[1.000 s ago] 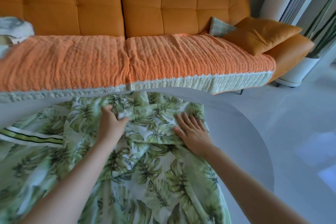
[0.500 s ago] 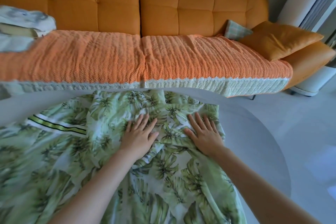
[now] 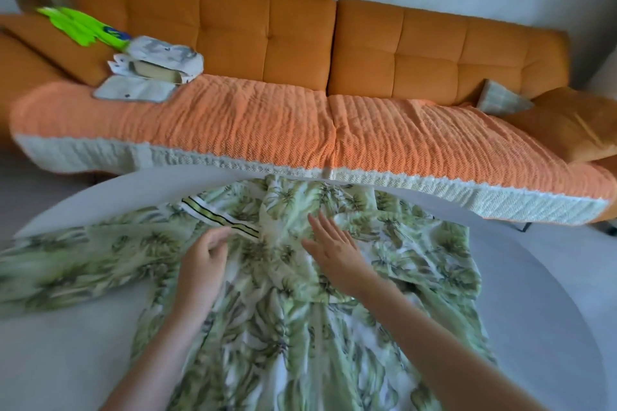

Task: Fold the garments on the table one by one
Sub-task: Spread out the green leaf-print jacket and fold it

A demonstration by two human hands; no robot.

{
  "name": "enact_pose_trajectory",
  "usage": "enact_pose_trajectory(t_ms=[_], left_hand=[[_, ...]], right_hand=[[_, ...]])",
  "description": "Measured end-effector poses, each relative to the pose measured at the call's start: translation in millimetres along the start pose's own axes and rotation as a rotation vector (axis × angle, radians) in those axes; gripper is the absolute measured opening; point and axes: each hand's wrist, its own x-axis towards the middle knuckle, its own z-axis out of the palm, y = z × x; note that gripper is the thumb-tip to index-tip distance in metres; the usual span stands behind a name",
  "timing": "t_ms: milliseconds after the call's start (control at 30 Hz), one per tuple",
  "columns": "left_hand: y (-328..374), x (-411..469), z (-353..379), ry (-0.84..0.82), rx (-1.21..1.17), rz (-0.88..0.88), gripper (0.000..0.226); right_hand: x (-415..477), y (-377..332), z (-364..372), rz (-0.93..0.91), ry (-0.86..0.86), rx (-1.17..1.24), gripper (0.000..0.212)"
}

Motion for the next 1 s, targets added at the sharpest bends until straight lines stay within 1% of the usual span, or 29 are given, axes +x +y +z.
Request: enact_pose_trajectory(t_ms=[67,233,267,333,400,467,600,667,700,767,833,867,900,967,1000], left_hand=[[-16.7,-9.3,-21.9,0.067,0.006,-0.055,0.029],[-50.4,-20.3,-59.4,0.281,0.012,-0.06,0.027],[-53.3,-21.5,-66.3,0.326,0.018,-0.071,0.027],[-64.2,-18.9,-77.5,0.408,-0.054,-0.142,0.028],[-76.9,-11.8,-88.2,0.494,-0.232,-0.221,0.028],[-82.4,-3.4,-94.9,0.563,-0.507,-0.301,0.026],[-80.3,6.1,-93.0,0.707,-0.974,-0.415,0.043],[-75.9,5.3,-92.3,0.718,-1.136,-0.447,0.051],[-75.3,5.8,-93.9,0.719,-1.184,-0.47,0.049],[-72.0,9.8,-99.7,0.704,-1.288,-0.486,0.036],[-68.1,15.3,-110.9,0.624,-1.443,-0.481,0.027],[-68.9,19.1,-116.8,0.588,-1.474,-0.466,0.023],[-71.3,22.1,-121.6,0.556,-1.455,-0.455,0.018],[-77.7,27.1,-128.2,0.529,-1.328,-0.459,0.006],[-82.2,30.3,-129.3,0.533,-1.242,-0.455,0.008]], right_hand=[[9.7,-31.6,12.5,-0.041,-0.047,-0.012,0.062],[26.9,-81.1,43.1,-0.034,-0.141,-0.024,0.063],[29.0,-88.0,48.3,-0.033,-0.153,-0.052,0.062],[33.6,-99.9,57.6,-0.049,-0.165,-0.146,0.061],[37.2,-111.1,65.7,-0.059,-0.154,-0.158,0.06],[40.6,-121.8,73.3,-0.08,-0.144,-0.152,0.059],[48.6,-144.8,90.7,-0.139,-0.178,-0.103,0.058],[52.7,-154.5,99.0,-0.171,-0.188,-0.097,0.057],[54.3,-157.9,102.3,-0.184,-0.19,-0.098,0.056],[57.4,-161.8,106.4,-0.203,-0.185,-0.097,0.056],[58.6,-161.5,107.3,-0.199,-0.183,-0.085,0.055],[58.6,-160.7,107.2,-0.193,-0.185,-0.074,0.054],[57.6,-159.9,106.6,-0.187,-0.188,-0.067,0.053],[55.6,-159.0,105.5,-0.184,-0.209,-0.08,0.053],[55.4,-158.8,104.9,-0.183,-0.223,-0.088,0.053]])
